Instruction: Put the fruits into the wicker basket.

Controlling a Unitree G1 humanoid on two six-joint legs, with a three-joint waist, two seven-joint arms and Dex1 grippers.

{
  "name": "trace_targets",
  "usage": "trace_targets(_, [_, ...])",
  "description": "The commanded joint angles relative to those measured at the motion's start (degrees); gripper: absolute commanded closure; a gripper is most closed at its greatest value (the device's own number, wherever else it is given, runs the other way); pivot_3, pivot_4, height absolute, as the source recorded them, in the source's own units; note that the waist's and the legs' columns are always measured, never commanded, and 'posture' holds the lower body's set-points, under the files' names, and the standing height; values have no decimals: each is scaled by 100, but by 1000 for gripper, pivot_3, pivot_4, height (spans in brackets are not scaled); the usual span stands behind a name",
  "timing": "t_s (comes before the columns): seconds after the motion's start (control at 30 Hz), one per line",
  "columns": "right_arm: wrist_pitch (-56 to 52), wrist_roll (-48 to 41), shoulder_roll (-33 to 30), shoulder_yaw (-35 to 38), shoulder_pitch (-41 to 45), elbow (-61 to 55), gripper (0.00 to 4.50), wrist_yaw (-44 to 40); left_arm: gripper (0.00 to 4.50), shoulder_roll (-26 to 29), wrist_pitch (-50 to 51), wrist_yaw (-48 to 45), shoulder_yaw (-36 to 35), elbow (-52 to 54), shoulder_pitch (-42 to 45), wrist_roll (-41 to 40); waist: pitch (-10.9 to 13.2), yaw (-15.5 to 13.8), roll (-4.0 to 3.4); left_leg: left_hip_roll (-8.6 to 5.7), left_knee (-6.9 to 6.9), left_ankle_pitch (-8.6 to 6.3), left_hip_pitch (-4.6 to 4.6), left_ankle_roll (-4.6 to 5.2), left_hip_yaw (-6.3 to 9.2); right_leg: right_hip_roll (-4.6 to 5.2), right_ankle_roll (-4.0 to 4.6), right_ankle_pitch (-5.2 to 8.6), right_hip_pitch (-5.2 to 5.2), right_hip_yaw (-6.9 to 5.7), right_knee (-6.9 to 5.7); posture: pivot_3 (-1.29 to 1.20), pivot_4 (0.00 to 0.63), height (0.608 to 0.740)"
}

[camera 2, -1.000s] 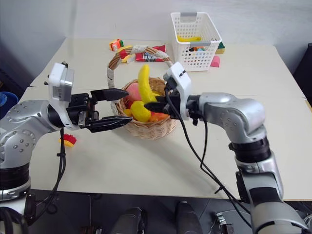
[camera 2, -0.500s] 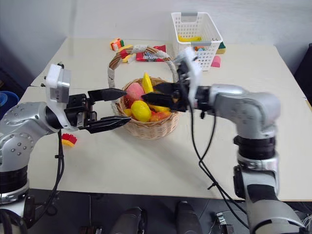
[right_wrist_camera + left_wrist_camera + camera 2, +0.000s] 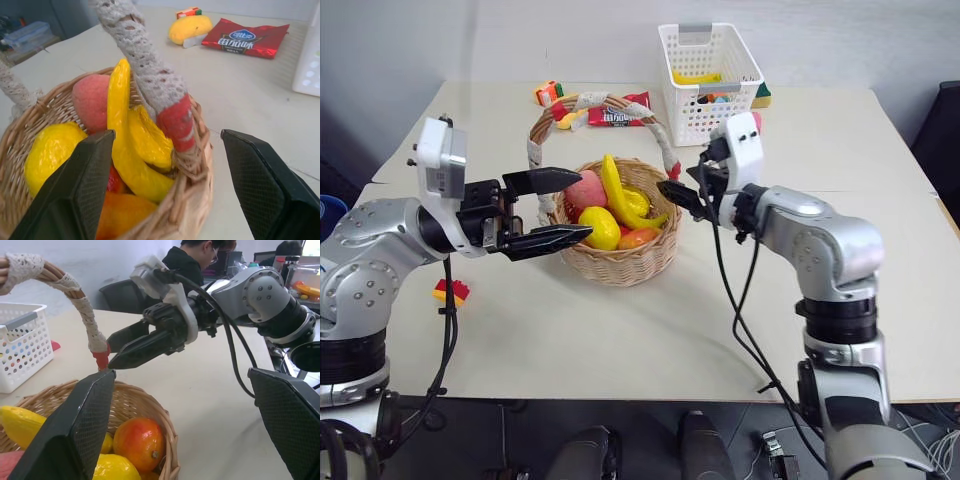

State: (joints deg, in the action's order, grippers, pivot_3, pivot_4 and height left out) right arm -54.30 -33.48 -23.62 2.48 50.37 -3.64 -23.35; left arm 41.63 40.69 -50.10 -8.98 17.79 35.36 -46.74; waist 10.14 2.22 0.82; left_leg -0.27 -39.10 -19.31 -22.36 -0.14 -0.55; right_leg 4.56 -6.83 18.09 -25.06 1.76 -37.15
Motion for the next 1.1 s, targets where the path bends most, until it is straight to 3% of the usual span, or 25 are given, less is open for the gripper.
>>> trace_targets(0.03, [551,274,116,-23,295,380,978,-126,61,43,-101,4,-112,114,44,22,0,0,0,0,0,0,-1,0,0,1,0,0,-2,0,0,0,150,740])
trace_targets(0.1, [823,482,240,-99,416,776,978,-147,61,55,-92,22,-134,144,20,15,0,2,0,0,0,0,-1,0,0,2,0,0,-1,-1,1,0,150,740])
trace_targets(0.2, [996,649,294,-197,414,987,1572,-291,61,68,-79,69,-175,177,5,5,0,6,0,0,0,0,-1,-1,-1,2,0,0,-1,-1,0,0,150,740])
trace_targets(0.37, [1051,701,318,-185,272,793,3342,-435,61,79,-107,116,-227,200,-64,10,0,21,0,0,0,0,-4,-1,-1,3,0,0,-4,-1,0,0,150,740])
trace_targets(0.47, [1089,662,324,-24,263,654,4175,-396,61,47,-129,138,-216,203,-83,23,0,42,-1,1,0,1,-4,-1,0,3,0,0,-4,-1,0,0,150,740])
trace_targets(0.6, [960,367,163,491,152,134,4250,-372,61,-41,-166,150,-151,165,-37,29,0,58,-1,1,0,1,-7,-2,1,4,0,0,-8,-1,-4,0,150,740])
trace_targets(0.8, [932,760,-1339,1756,-712,-628,4250,7,61,-222,-268,29,7,-62,130,73,1,-128,-1,-11,-3,1,-21,3,9,7,0,0,-13,-3,0,0,150,740])
trace_targets(0.93, [941,957,-2107,2660,-1831,-905,4250,15,61,-388,-405,-127,207,-267,277,184,1,-207,-1,-15,-4,-2,-22,10,-1,-2,-1,0,-9,-2,8,0,150,740])
trace_targets(1.1, [931,937,-2034,3566,-2899,-1219,4250,254,61,-580,-510,-298,379,-542,519,298,0,-138,-2,-9,-2,0,-5,11,-30,-12,-4,-2,-10,21,-8,0,150,740])
